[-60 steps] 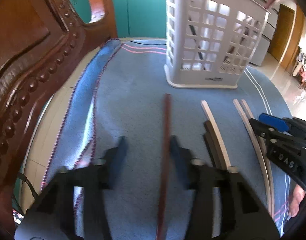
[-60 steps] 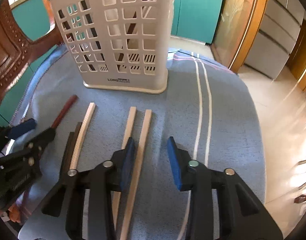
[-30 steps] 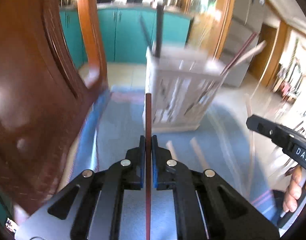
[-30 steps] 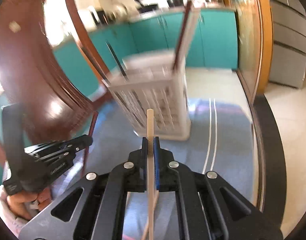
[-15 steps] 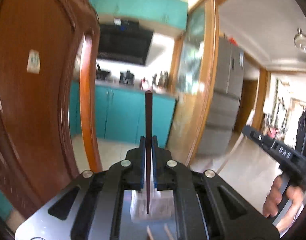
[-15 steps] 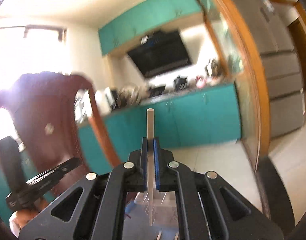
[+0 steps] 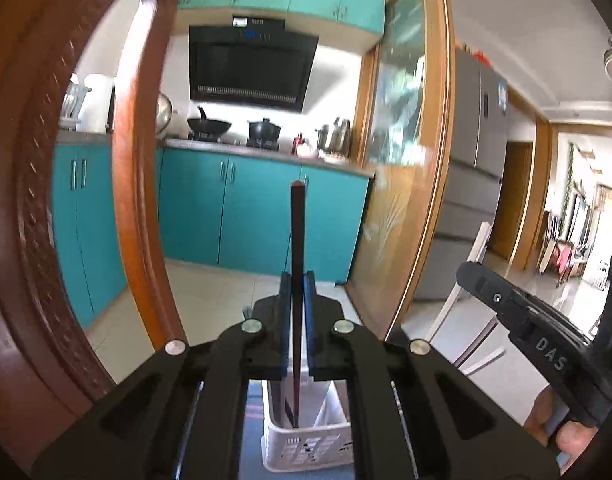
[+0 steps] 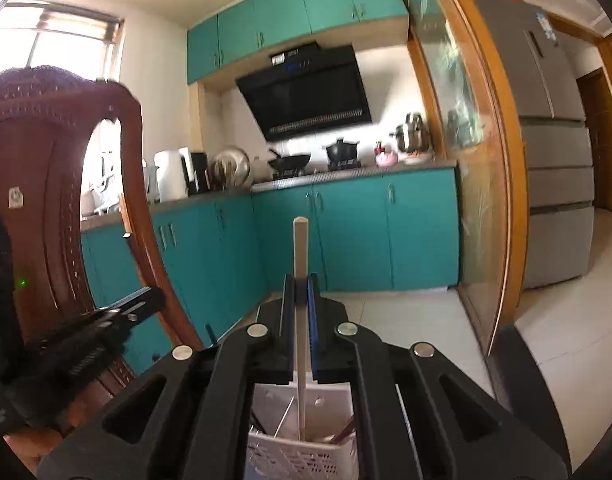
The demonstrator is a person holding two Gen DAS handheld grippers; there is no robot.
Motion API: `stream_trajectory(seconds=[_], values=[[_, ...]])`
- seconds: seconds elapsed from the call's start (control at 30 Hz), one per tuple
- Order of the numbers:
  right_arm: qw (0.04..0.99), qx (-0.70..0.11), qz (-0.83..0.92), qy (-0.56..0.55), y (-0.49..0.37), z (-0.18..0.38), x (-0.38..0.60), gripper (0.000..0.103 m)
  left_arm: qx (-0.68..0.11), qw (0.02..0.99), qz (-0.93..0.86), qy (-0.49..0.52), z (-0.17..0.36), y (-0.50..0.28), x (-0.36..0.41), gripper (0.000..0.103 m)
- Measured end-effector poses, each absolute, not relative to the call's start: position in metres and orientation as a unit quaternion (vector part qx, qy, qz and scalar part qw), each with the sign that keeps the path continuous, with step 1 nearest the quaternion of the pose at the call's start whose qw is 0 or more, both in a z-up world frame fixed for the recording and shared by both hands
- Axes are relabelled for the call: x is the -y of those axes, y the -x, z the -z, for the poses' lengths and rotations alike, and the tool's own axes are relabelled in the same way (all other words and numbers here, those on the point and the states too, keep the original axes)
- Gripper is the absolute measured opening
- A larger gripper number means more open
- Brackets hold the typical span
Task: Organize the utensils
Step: 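Lift both chopsticks and drop them into the white caddy, then bring both tools back down over the remaining chopsticks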
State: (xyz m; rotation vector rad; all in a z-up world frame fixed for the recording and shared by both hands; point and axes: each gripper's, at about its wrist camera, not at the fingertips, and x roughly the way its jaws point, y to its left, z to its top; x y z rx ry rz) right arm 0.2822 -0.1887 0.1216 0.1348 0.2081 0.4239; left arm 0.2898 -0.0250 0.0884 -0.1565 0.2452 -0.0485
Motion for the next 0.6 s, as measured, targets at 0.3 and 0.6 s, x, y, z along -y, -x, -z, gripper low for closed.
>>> stream_trajectory(seconds=[0.3,0.6], values=[[0.967,-0.138,-0.206,-0.061,-0.285,-0.107,0.184,0.007,-0.155,0.985,0.026,0.074,-0.069,-0.306,0.031,0.007],[0.971,-0.114,-0.200,-0.064,-0.269,-0.112,0.187,0.028,-0.145,0.986,0.030,0.078,-0.070,-0.284,0.029,0.010]])
